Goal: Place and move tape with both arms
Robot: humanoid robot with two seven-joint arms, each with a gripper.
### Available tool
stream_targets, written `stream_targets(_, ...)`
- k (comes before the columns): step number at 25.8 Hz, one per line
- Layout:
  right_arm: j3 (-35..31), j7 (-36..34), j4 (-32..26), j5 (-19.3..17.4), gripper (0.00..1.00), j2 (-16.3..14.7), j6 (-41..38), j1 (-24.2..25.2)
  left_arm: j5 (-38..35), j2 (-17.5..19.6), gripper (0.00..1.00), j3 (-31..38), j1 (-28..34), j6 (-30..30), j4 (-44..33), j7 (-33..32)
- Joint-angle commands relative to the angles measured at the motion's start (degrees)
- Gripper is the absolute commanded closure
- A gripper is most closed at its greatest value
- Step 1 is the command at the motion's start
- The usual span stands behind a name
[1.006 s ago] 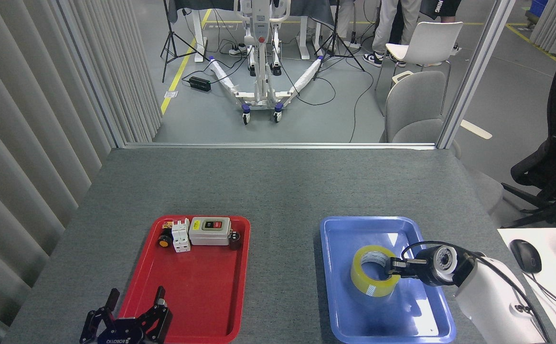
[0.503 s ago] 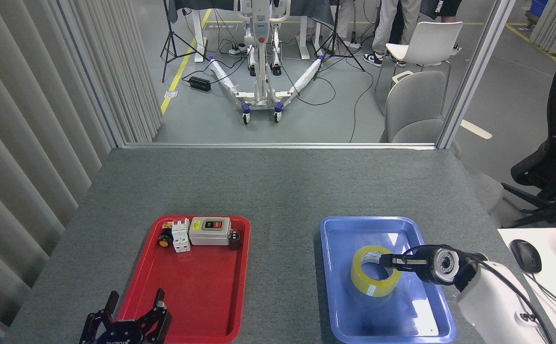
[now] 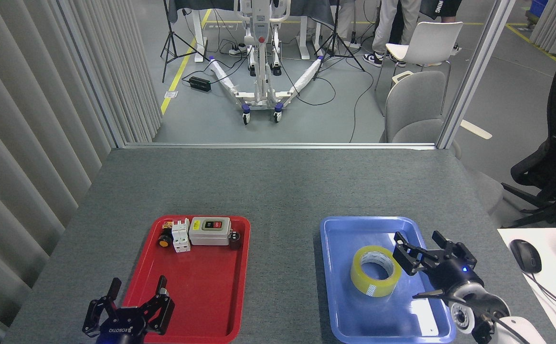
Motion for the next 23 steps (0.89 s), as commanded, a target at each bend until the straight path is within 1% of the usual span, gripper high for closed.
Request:
stream_targets(1, -3.4, -12.5, -5.9, 9.3, 0.01, 1.1, 0.4, 7.2, -0.1, -0.6, 0.01, -2.9, -0.2, 0.3, -1.5, 0.0)
stream_targets(2, -4.8, -12.8, -8.4, 9.4, 0.01, 1.8, 0.4, 9.7, -0.2, -0.6, 0.01, -3.4, -0.3, 0.3, -1.7, 0.0)
stream_targets(4, -6.7, -12.8, -11.8, 9.4, 0.01, 2.3, 0.4, 13.2, -0.2, -0.7, 0.01, -4.2, -0.3, 0.4, -1.7, 0.0)
stream_targets(7, -9.6, -12.7, -14.1, 9.9, 0.01, 3.9, 0.4, 18.0, -0.5, -0.7, 0.01, -5.2, -0.3, 0.4, -1.5, 0.0)
stream_targets(8, -10.6, -12.7, -14.1, 10.6, 0.01, 4.7, 0.5, 18.9, -0.5, -0.8, 0.01, -5.3, -0.3, 0.5, -1.3, 0.0)
stream_targets(9, -11.7, -12.9, -14.1, 12.5, 0.01, 5.8, 0.5, 19.8, -0.6, -0.9, 0.01, -5.9, -0.5, 0.9, -1.2, 0.0)
stream_targets(10, -12.9, -13.3, -14.1, 15.2, 0.01, 6.7, 0.8, 20.6, -0.8, -1.0, 0.01, -6.7, -1.1, 2.1, -1.0, 0.0)
stream_targets(11, -13.9, -13.5, -14.1, 17.2, 0.01, 7.2, 1.1, 21.2, -1.1, -1.0, 0.01, -7.7, -1.6, 4.0, -0.9, 0.0)
stream_targets(12, -14.9, -13.6, -13.7, 17.8, 0.01, 7.3, 1.6, 21.2, -1.3, -1.0, 0.01, -9.0, -2.1, 6.5, -0.4, 0.0)
stream_targets(14, -16.1, -13.6, -13.4, 17.9, 0.01, 7.6, 1.6, 21.2, -2.7, -0.6, 0.01, -12.3, -3.2, 11.7, 0.7, 0.0)
stream_targets(16, -16.1, -13.6, -13.5, 17.9, 0.01, 7.9, 1.6, 21.2, -4.0, -0.4, 0.01, -14.4, -3.9, 15.4, 0.9, -0.1)
stream_targets(20, -18.0, -13.5, -13.4, 18.1, 0.0, 9.5, 1.7, 21.4, -3.9, -0.4, 0.01, -15.3, -4.0, 16.1, 0.9, -0.1)
stream_targets(23, -18.9, -13.4, -13.3, 18.3, 0.0, 9.9, 1.4, 21.7, -3.8, -0.4, 0.01, -15.2, -4.0, 16.1, 1.0, -0.2)
